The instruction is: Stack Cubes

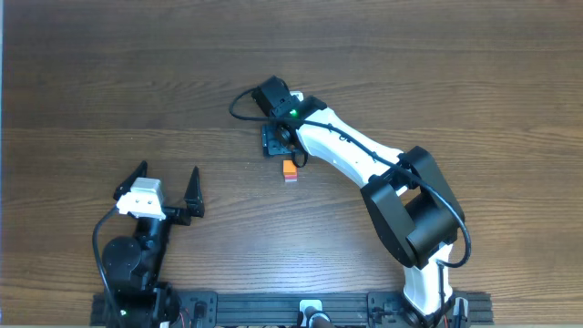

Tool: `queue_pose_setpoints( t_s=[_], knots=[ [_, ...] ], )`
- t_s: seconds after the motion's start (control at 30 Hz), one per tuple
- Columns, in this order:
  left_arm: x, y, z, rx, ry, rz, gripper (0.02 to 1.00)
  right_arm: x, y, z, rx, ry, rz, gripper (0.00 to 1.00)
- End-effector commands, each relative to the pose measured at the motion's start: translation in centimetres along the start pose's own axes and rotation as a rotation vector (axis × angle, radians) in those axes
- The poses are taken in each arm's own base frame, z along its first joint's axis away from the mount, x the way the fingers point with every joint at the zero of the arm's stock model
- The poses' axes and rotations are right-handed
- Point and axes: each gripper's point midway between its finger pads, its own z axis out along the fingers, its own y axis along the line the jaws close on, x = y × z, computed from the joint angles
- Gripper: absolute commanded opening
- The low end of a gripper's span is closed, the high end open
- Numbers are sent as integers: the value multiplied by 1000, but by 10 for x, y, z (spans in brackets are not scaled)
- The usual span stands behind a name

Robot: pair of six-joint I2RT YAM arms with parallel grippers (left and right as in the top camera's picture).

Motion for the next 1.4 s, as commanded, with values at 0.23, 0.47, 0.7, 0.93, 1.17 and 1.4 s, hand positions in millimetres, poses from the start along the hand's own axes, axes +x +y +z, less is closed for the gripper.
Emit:
queue_pose_setpoints(
  t_s=[0.23, 0.47, 0.7, 0.93, 1.17, 1.4],
  knots=[
    [1, 0, 0, 4, 0, 15, 998, -6, -10, -6, 43, 30, 19, 787],
    [1, 0, 0, 4, 0, 15, 1000, -2, -10, 8, 38, 77, 21, 790],
    [1, 0, 0, 4, 0, 15, 1000, -2, -9, 12, 44, 87, 22, 733],
    [1, 0, 0, 4, 0, 15, 1000, -4, -9, 13, 42, 82, 22, 577],
    [1, 0, 0, 4, 0, 15, 998, -4, -9, 13, 42, 82, 22, 465],
    [1, 0, 0, 4, 0, 15, 1000, -4, -9, 13, 41, 82, 22, 338]
  ],
)
